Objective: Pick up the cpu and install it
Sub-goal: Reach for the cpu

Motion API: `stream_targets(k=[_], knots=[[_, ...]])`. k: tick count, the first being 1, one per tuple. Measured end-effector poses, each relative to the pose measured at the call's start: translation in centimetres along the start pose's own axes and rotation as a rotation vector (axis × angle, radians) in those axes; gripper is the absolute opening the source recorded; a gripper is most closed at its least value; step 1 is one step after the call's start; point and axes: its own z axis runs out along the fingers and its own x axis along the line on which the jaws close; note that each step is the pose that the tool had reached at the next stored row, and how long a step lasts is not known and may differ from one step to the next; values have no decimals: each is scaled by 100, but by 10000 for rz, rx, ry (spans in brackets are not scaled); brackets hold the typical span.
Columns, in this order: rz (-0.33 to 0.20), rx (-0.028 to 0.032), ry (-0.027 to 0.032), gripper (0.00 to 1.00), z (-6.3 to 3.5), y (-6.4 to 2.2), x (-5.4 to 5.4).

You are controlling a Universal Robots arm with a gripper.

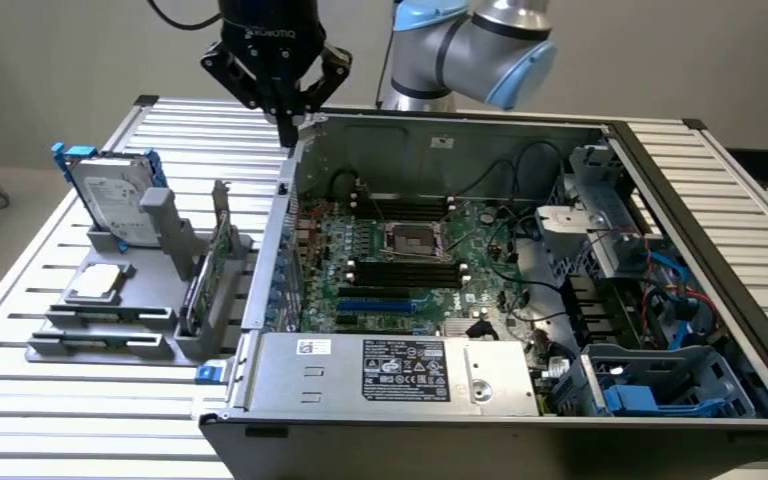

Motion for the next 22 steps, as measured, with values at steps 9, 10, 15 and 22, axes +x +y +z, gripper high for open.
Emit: stream_targets(k=[9, 10, 15, 22], knots=[[1, -2, 46, 11, 7, 2, 410], [1, -2, 49, 11, 9, 4, 455], [2, -1, 55, 11, 29, 20, 686], [1, -2, 55, 11, 78, 50, 1010]])
